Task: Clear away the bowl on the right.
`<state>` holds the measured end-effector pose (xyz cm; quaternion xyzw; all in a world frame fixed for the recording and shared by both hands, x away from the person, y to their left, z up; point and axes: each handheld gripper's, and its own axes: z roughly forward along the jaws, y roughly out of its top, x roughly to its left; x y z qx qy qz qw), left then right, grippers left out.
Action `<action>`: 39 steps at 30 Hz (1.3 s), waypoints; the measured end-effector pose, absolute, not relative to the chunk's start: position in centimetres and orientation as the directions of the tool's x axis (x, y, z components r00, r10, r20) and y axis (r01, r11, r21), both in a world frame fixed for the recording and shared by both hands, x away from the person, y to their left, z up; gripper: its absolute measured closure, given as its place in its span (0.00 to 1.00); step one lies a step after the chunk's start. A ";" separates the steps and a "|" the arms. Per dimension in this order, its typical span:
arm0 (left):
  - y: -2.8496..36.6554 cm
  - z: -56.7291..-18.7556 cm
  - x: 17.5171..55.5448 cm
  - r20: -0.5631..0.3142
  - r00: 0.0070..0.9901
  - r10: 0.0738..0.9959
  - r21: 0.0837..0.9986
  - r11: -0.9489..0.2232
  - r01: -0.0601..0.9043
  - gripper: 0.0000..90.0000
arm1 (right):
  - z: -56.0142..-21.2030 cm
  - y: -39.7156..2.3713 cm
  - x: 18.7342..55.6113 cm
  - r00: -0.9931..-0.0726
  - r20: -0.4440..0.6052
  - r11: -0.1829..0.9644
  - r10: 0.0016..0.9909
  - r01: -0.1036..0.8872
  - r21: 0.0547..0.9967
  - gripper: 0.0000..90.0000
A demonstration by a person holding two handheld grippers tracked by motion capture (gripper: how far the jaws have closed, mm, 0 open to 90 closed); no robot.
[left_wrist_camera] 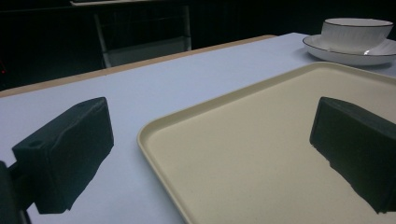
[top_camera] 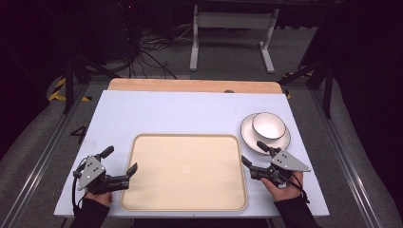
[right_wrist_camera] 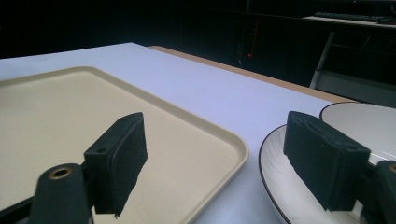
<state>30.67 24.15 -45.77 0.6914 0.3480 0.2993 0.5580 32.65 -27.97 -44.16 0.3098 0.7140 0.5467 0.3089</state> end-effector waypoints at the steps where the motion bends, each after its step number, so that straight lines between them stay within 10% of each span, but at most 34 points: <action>1: 24.1 -45.8 30.7 0.024 0.578 0.816 0.980 -0.133 0.148 0.00 | -44.2 -27.9 32.7 -0.619 -0.105 0.212 0.778 0.102 0.972 0.24; 39: 24.1 -45.8 30.7 0.028 0.580 0.814 0.978 -0.142 0.152 0.00 | -43.2 -26.9 32.3 -0.612 -0.158 0.278 0.775 0.106 0.955 0.22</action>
